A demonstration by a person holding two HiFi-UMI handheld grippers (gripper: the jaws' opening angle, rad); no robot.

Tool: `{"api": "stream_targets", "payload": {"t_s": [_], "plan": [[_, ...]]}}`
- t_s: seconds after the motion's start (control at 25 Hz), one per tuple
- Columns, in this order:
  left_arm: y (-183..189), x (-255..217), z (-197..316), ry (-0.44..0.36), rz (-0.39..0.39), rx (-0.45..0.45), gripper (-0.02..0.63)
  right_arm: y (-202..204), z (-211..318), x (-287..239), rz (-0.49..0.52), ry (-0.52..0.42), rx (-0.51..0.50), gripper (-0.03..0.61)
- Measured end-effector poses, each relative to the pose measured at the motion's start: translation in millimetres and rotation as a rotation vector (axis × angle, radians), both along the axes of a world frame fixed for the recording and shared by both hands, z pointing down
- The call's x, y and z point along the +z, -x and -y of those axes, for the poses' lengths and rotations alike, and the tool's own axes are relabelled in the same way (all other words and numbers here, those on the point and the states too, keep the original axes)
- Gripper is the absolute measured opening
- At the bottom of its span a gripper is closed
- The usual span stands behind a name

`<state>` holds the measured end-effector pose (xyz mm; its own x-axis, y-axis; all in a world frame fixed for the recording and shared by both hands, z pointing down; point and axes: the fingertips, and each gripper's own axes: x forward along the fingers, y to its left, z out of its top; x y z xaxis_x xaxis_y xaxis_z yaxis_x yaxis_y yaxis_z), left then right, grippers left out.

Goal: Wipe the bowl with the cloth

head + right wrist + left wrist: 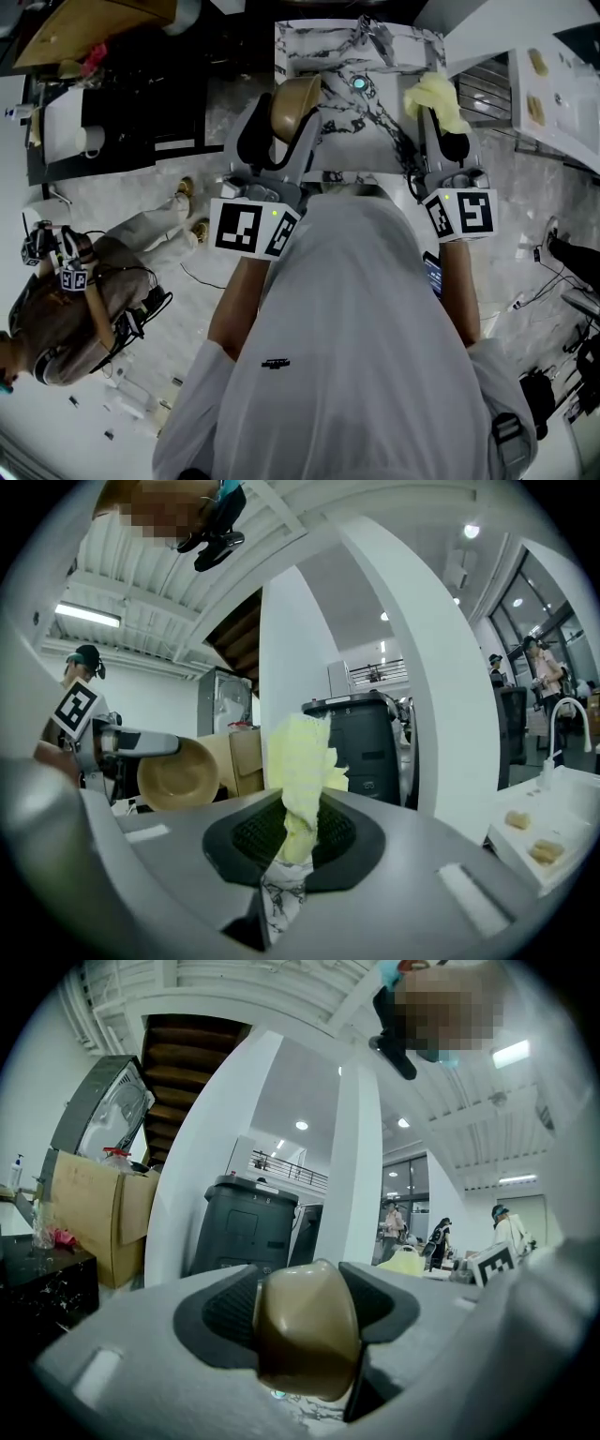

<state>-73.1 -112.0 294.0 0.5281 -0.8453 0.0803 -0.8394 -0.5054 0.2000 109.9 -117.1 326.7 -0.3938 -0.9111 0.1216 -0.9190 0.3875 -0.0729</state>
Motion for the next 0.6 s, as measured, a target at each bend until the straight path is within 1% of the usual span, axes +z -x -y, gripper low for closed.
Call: {"api": "stream_targets", "payload": {"t_s": [0.24, 0.6], "plan": [[-7, 7, -3, 0.028, 0.000, 0.003, 0.278, -4, 2, 5, 0.003, 0.018, 0.026, 0.038], [-14, 5, -1, 0.027, 0.007, 0.017, 0.278, -1, 0, 7, 0.002, 0.027, 0.035, 0.038]]}}
